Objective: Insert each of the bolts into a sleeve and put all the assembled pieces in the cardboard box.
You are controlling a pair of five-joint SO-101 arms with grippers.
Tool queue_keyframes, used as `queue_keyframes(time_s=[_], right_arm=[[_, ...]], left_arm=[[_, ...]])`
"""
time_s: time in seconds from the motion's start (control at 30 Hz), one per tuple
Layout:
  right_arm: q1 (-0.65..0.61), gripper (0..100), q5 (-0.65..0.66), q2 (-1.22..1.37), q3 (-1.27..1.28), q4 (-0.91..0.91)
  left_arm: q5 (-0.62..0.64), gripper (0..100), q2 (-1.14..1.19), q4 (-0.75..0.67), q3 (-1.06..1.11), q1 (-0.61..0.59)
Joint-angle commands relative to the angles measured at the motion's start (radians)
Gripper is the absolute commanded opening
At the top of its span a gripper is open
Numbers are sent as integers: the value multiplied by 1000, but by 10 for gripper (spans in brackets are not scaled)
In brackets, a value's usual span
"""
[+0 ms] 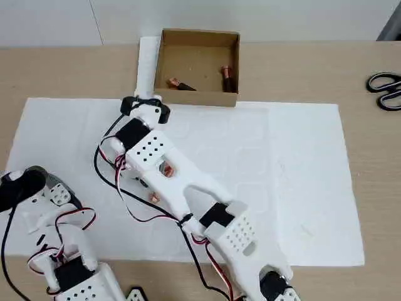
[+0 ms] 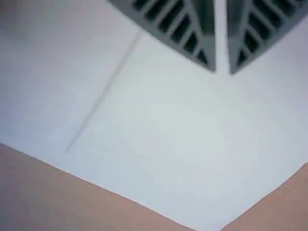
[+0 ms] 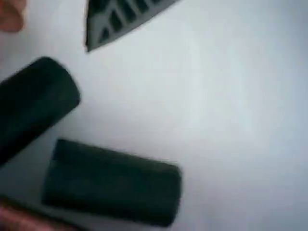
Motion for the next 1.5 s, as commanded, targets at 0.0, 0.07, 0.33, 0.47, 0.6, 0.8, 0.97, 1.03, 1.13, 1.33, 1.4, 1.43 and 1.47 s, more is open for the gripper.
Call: queue_keyframes(time_s=[0.0, 0.07, 0.33, 0.47, 0.6, 0.8, 0.97, 1.03, 1.13, 1.33, 1.4, 1.43, 1.47], right_arm=[[1, 136, -11, 13, -8, -8], [1, 136, -11, 36, -8, -21], [74, 136, -12, 105, -8, -90], [94, 136, -12, 116, -8, -101], [97, 136, -12, 116, -8, -94], [117, 136, -11, 117, -8, -90], [153, 138, -11, 117, -8, -91], [163, 139, -11, 117, -8, -93], [166, 139, -11, 117, -8, -94], [163, 136, -11, 117, -8, -90], [163, 136, -11, 117, -6, -88], [163, 136, -11, 117, -5, -88], [162, 136, -9, 117, -5, -88]], left_arm=[[2, 7, -14, 2, -5, 2], [2, 7, -14, 2, -5, 2], [2, 7, -14, 2, -5, 3], [2, 7, -14, 2, -5, 3], [2, 7, -14, 2, -5, 3], [2, 7, -14, 2, -5, 3], [2, 7, -14, 2, -5, 3], [2, 7, -14, 2, -5, 3], [2, 7, -14, 2, -5, 3], [2, 7, -14, 2, -5, 3], [2, 7, -14, 2, -5, 3], [2, 7, -14, 2, -5, 3], [2, 7, -14, 2, -5, 3]])
